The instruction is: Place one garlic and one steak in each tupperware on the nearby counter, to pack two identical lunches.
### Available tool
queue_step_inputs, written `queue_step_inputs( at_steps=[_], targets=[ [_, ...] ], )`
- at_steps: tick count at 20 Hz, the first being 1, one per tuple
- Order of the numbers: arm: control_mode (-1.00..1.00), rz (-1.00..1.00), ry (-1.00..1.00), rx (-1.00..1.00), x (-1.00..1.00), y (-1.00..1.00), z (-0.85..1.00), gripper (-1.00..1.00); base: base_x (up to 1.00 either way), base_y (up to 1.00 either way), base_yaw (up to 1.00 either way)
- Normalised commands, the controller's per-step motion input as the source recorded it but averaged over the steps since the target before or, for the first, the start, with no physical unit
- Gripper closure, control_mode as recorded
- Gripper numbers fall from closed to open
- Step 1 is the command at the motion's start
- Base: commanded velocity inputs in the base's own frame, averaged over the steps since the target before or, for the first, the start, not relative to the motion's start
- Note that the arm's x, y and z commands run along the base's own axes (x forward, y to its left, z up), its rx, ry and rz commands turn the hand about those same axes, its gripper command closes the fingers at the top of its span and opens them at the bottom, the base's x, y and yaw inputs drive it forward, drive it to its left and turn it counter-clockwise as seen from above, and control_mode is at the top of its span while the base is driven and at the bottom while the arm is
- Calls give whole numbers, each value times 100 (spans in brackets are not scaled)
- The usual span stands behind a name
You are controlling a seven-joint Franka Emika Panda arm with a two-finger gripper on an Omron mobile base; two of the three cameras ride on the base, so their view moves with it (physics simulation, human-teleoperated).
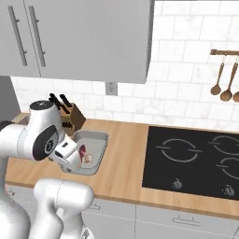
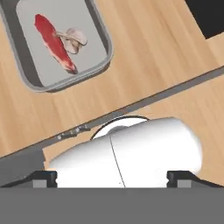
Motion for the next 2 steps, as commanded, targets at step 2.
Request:
queue_step_inputs(
  at_steps=[2],
  targets=[
    [-100,-6,-7,3,-14,-19,20,-100,0,0,0]
  ],
)
